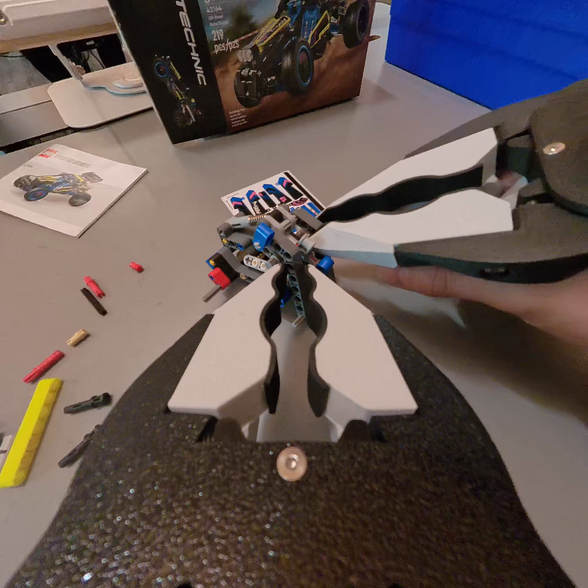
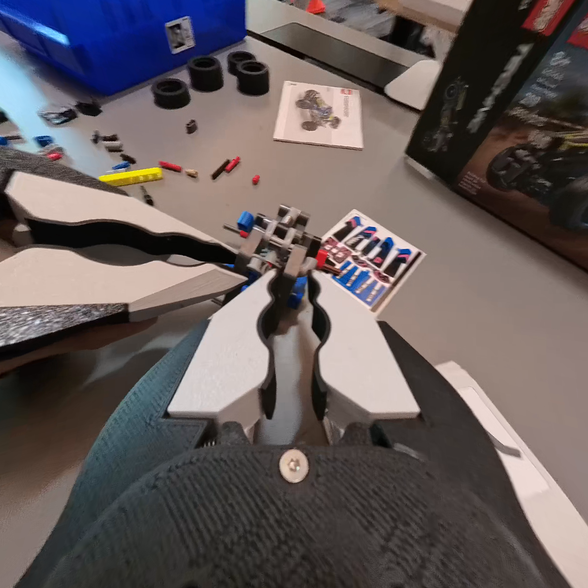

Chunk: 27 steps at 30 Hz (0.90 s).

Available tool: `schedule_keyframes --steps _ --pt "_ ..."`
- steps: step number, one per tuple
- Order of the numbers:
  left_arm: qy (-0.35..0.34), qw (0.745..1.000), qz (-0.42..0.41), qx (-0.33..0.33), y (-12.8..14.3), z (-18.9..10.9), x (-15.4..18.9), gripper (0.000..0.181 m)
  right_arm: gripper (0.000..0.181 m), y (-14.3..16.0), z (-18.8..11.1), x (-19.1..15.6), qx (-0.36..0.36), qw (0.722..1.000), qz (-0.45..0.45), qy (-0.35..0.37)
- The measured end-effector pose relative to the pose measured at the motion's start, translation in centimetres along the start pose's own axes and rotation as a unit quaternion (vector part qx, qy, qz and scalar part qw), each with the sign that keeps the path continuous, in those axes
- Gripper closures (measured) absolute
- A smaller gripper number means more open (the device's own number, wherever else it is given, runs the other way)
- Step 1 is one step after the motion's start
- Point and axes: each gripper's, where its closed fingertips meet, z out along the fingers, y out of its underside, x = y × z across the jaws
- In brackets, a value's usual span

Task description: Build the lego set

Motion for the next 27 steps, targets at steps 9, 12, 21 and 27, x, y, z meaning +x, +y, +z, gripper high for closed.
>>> schedule_keyframes --steps 9,12,21,27 --pt "-0.007 1.000 0.002 -0.002 0.1 0.0 -0.3 0.175 0.174 -0.4 0.8 0.1 -0.010 0.997 -0.043 0.059" --pt "-0.009 1.000 0.002 0.001 0.0 0.0 -0.4 0.176 0.174 -0.5 0.9 0.2 -0.003 0.998 -0.016 0.054" --pt "-0.022 1.000 0.016 0.006 -0.2 0.0 -0.6 0.176 0.174 -0.6 0.9 0.1 0.017 0.996 0.085 0.000" --pt "0.062 0.996 0.051 -0.036 1.0 -0.7 0.7 0.178 0.175 -0.3 0.5 0.0 0.000 1.000 0.011 0.023"
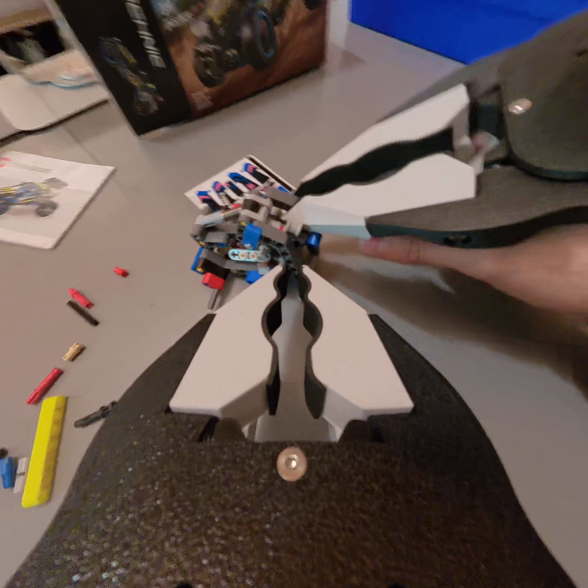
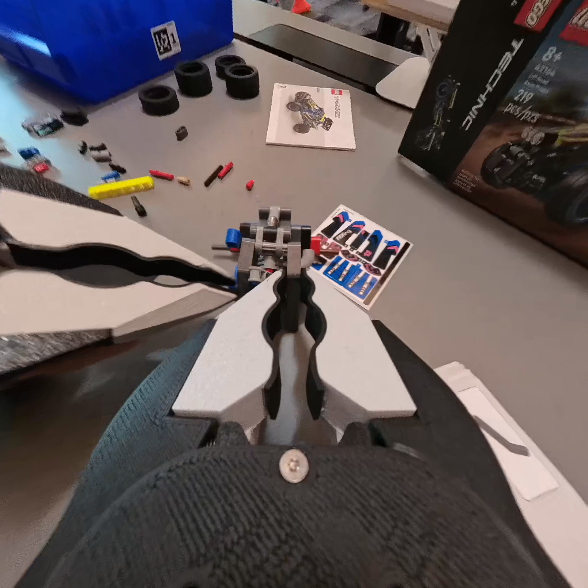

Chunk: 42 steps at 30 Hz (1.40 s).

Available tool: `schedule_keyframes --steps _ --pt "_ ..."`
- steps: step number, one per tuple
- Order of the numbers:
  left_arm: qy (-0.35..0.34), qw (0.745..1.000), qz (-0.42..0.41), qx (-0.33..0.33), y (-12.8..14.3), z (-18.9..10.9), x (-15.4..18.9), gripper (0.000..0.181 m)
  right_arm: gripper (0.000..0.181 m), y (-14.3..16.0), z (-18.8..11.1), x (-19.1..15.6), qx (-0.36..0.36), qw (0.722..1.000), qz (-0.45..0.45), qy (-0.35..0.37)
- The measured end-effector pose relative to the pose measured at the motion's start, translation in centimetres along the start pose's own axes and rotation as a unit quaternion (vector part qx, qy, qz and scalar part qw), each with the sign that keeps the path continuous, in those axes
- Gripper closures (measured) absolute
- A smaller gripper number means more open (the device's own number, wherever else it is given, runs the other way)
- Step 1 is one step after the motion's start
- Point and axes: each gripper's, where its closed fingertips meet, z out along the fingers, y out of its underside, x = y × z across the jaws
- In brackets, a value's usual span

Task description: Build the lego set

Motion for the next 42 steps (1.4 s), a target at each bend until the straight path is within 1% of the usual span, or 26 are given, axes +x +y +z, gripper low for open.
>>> schedule_keyframes --steps 1,2,3,4,6,7,8,10,11,13,15,16,17,20,26,31,33,35,36,38,39,42 --pt "0.039 0.999 0.018 -0.014 0.1 -0.6 0.5 0.172 0.175 0.0 -0.2 -0.1 0.002 1.000 -0.025 0.002" --pt "0.061 0.997 0.034 -0.029 0.3 -1.5 0.6 0.168 0.175 0.0 -0.4 -0.4 0.004 0.999 -0.047 -0.005" --pt "0.072 0.995 0.057 -0.039 0.4 -2.4 0.3 0.166 0.176 0.1 -0.6 -0.5 0.003 0.999 -0.052 -0.008" --pt "0.077 0.992 0.094 -0.041 0.4 -3.3 0.0 0.163 0.176 0.1 -0.8 -0.7 0.005 0.998 -0.064 -0.018" --pt "0.046 0.981 0.189 -0.025 0.3 -4.4 -1.2 0.158 0.175 0.4 -1.4 -2.5 0.005 0.992 -0.098 -0.079" --pt "0.040 0.971 0.236 -0.016 0.5 -4.6 -1.3 0.156 0.175 0.5 -1.7 -2.9 0.003 0.990 -0.101 -0.097" --pt "0.047 0.961 0.272 -0.010 0.9 -4.7 -0.9 0.152 0.175 0.6 -2.2 -3.6 0.004 0.986 -0.119 -0.121" --pt "0.078 0.951 0.298 -0.005 1.5 -4.6 0.1 0.152 0.175 1.2 -3.1 -4.9 -0.004 0.976 -0.136 -0.170" --pt "0.087 0.950 0.298 0.002 1.4 -4.6 0.5 0.152 0.175 1.3 -3.6 -5.3 -0.005 0.972 -0.141 -0.190" --pt "0.133 0.943 0.304 0.009 1.6 -5.0 1.8 0.159 0.175 1.9 -4.6 -6.0 -0.010 0.959 -0.164 -0.233" --pt "0.166 0.936 0.309 0.012 1.9 -5.4 2.9 0.158 0.175 2.4 -5.6 -6.3 -0.004 0.946 -0.184 -0.266" --pt "0.193 0.932 0.307 0.008 2.2 -5.6 3.7 0.165 0.175 2.7 -6.0 -6.4 -0.003 0.940 -0.189 -0.283" --pt "0.204 0.930 0.307 0.004 2.3 -5.7 4.2 0.166 0.175 3.0 -6.3 -6.6 -0.003 0.935 -0.191 -0.299" --pt "0.226 0.925 0.305 -0.002 2.5 -6.1 4.9 0.168 0.175 3.3 -7.1 -6.7 0.012 0.924 -0.212 -0.318" --pt "0.278 0.926 0.255 -0.004 2.6 -6.8 5.8 0.169 0.175 3.6 -7.8 -7.1 0.023 0.911 -0.238 -0.337" --pt "0.284 0.931 0.229 -0.015 2.7 -7.1 5.7 0.171 0.175 3.7 -8.0 -7.3 0.030 0.906 -0.234 -0.350" --pt "0.278 0.932 0.231 -0.034 3.1 -7.2 5.4 0.158 0.175 3.8 -8.1 -7.2 0.029 0.905 -0.235 -0.354" --pt "0.290 0.927 0.233 -0.051 3.7 -7.5 5.7 0.157 0.175 3.9 -8.2 -7.2 0.028 0.903 -0.233 -0.361" --pt "0.293 0.925 0.236 -0.047 3.5 -7.4 6.0 0.157 0.175 3.9 -8.3 -7.3 0.029 0.901 -0.234 -0.364" --pt "0.281 0.926 0.247 -0.048 3.4 -6.9 5.9 0.164 0.175 3.9 -8.3 -7.6 0.030 0.898 -0.234 -0.370" --pt "0.277 0.925 0.254 -0.060 3.7 -6.6 5.8 0.173 0.175 3.9 -8.3 -7.7 0.030 0.898 -0.235 -0.372" --pt "0.275 0.921 0.267 -0.073 4.0 -6.2 6.1 0.175 0.175 3.9 -8.3 -7.6 0.030 0.898 -0.232 -0.372"
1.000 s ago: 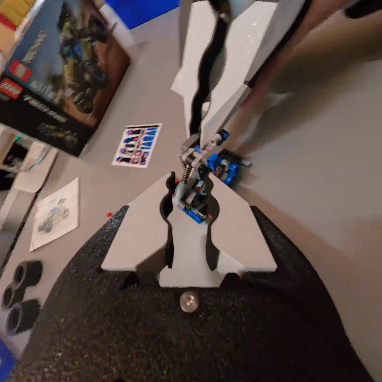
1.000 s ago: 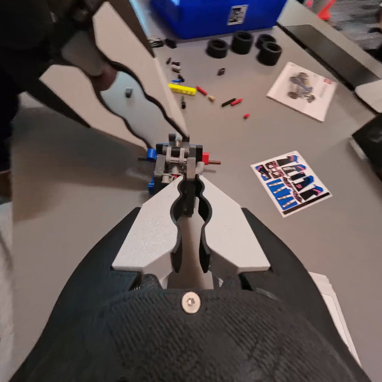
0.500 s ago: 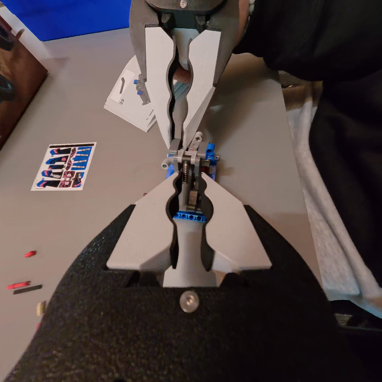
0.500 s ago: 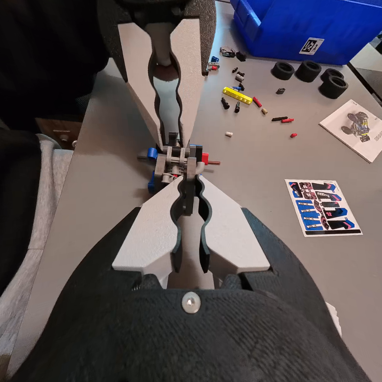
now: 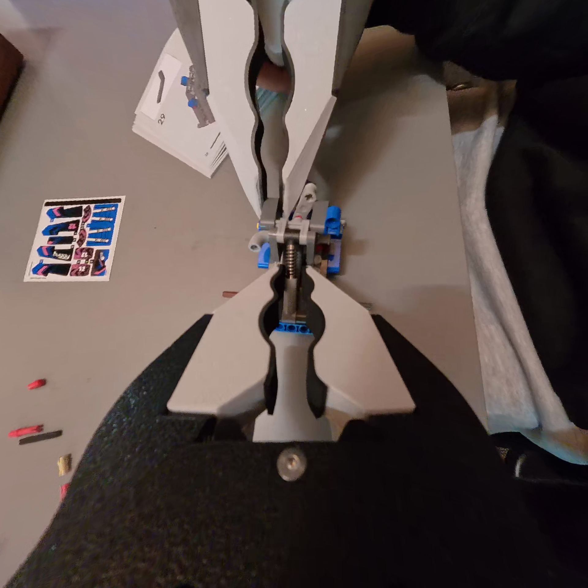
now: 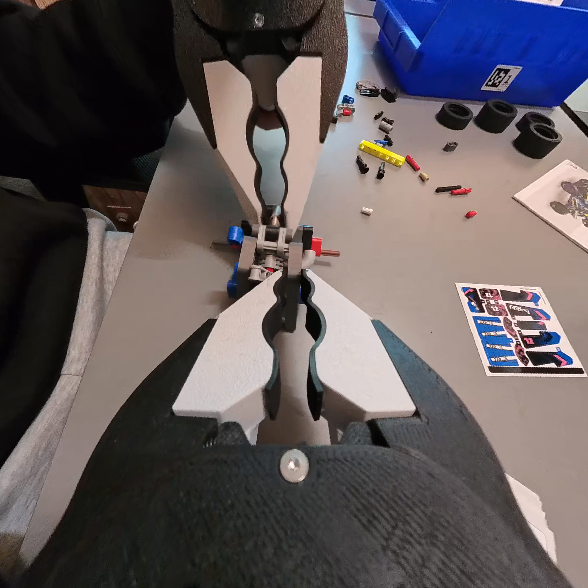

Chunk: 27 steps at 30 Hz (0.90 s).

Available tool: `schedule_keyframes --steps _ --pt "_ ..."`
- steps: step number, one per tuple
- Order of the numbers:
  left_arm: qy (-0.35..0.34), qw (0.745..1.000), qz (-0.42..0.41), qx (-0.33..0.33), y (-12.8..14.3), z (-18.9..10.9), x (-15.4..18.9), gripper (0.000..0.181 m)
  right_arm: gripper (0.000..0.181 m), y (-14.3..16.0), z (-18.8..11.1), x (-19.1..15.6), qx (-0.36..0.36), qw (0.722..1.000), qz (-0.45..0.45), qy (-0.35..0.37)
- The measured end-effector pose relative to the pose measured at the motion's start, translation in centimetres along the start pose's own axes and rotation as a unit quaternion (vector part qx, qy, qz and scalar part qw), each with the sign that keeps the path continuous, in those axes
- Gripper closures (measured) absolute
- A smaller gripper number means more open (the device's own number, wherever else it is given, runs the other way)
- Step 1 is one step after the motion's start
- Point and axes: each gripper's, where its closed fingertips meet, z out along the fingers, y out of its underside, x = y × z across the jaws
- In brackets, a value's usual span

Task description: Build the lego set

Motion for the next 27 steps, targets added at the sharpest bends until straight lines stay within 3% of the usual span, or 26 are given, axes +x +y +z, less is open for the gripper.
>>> schedule_keyframes --steps 16,21,27 --pt "0.018 1.000 -0.005 -0.009 0.5 0.1 0.0 0.176 0.174 0.0 0.5 0.9 -0.018 0.996 0.074 0.038" --pt "0.015 1.000 -0.002 -0.016 0.2 0.4 0.0 0.176 0.174 0.1 0.0 0.4 -0.062 0.997 0.005 0.035" --pt "0.016 1.000 0.005 -0.011 0.2 0.4 0.1 0.177 0.175 -0.2 0.1 0.1 -0.044 0.997 -0.057 0.030"
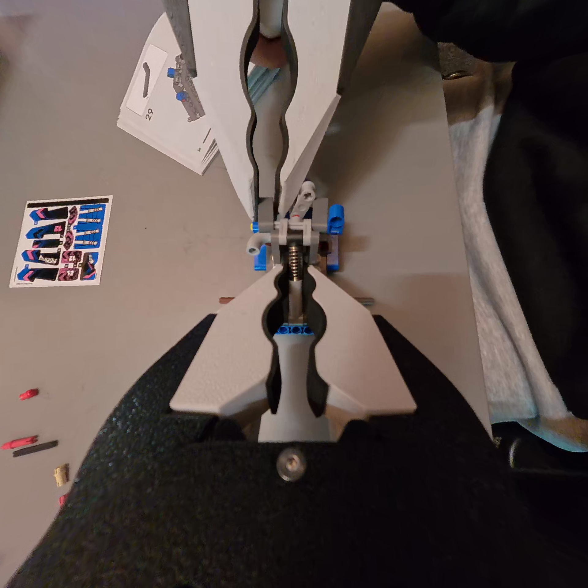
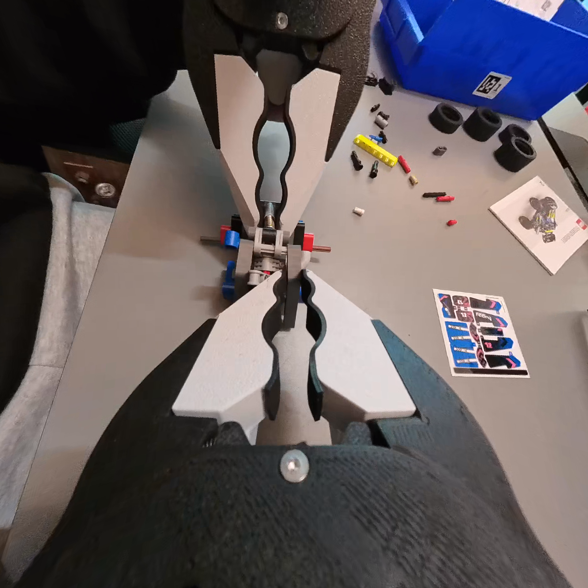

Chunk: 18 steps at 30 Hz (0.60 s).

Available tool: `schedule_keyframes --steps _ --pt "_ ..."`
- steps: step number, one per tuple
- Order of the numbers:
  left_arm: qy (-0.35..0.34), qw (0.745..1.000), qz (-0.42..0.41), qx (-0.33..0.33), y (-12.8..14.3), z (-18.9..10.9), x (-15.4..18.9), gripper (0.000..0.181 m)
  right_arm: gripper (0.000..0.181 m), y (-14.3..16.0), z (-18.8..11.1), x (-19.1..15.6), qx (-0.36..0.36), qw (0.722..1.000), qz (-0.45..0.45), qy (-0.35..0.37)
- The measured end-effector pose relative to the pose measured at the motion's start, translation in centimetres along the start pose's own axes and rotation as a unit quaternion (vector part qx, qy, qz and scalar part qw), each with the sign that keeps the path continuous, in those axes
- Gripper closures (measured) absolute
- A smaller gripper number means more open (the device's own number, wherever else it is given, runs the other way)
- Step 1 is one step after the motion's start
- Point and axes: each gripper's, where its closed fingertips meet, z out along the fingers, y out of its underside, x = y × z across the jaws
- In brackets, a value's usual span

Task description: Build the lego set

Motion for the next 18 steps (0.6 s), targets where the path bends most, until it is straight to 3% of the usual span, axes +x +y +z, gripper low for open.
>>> schedule_keyframes --steps 4,5,6,7,9,11,13,16,18 --pt "0.004 1.000 -0.005 0.001 0.0 0.0 0.0 0.176 0.174 0.3 0.2 0.5 -0.020 0.997 0.074 -0.002" --pt "0.038 0.999 0.010 0.015 -0.3 0.1 1.2 0.177 0.175 0.4 0.3 1.2 -0.027 0.995 0.098 0.021" --pt "0.066 0.997 0.032 0.030 -0.9 0.4 2.4 0.177 0.174 1.7 -0.3 4.2 -0.055 0.984 0.120 0.120" --pt "0.062 0.997 0.032 0.029 -1.2 0.7 2.5 0.176 0.174 2.5 -0.9 5.6 -0.066 0.975 0.133 0.166" --pt "-0.010 1.000 0.012 -0.022 -0.3 0.2 0.1 0.176 0.175 0.5 -0.3 3.0 -0.008 0.987 0.143 0.068" --pt "-0.015 0.999 0.016 -0.025 0.3 -0.5 -0.4 0.177 0.175 2.2 -0.7 3.4 -0.080 0.986 0.089 0.113" --pt "-0.017 1.000 0.021 0.000 0.4 -0.4 -0.6 0.177 0.175 3.5 -1.4 4.7 -0.110 0.975 0.115 0.153" --pt "-0.016 0.998 0.051 0.030 0.1 -0.4 -0.5 0.177 0.175 5.1 -1.5 4.6 -0.131 0.964 0.192 0.133" --pt "-0.019 0.996 0.071 0.053 -0.2 -0.6 -0.5 0.177 0.162 5.3 -1.0 3.7 -0.119 0.958 0.245 0.084"
